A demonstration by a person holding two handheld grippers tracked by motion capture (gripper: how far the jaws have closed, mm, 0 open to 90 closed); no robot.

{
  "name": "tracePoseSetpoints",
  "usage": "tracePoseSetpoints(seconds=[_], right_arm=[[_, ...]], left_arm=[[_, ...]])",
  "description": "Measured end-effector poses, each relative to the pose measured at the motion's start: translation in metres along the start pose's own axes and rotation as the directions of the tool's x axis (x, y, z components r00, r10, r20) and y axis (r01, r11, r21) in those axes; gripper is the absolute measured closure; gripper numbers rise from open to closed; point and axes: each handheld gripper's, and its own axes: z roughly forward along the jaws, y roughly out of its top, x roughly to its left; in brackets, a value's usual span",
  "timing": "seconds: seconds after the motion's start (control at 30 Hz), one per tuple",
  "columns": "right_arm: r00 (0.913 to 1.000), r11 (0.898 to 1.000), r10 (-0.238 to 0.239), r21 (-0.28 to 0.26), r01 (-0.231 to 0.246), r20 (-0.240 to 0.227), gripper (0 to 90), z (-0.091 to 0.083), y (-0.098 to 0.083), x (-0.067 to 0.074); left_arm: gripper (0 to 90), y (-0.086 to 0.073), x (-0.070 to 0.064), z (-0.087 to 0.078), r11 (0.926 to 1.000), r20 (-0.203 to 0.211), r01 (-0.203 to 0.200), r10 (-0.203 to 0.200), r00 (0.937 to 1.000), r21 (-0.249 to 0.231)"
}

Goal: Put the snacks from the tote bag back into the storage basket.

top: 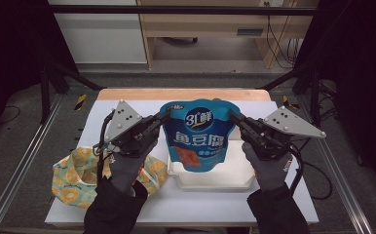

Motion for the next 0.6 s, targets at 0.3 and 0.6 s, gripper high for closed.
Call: tracePoseSetpoints(seconds=[0.3,0.6], right_arm=[[0.9996,0.999,0.025,0.020,-0.025,0.011,90.0,0.001,-0.016,-0.008],[0.9985,0.998,0.053,0.038,-0.053,0.014,90.0,0.004,-0.034,-0.014]], left_arm=[[89.8,-0.012,-0.004,0.011,0.9992,0.013,0.004,-0.005,0.9999,0.040],[89.8,-0.027,-0.003,0.019,0.9979,0.020,0.010,-0.011,0.9997,0.064]])
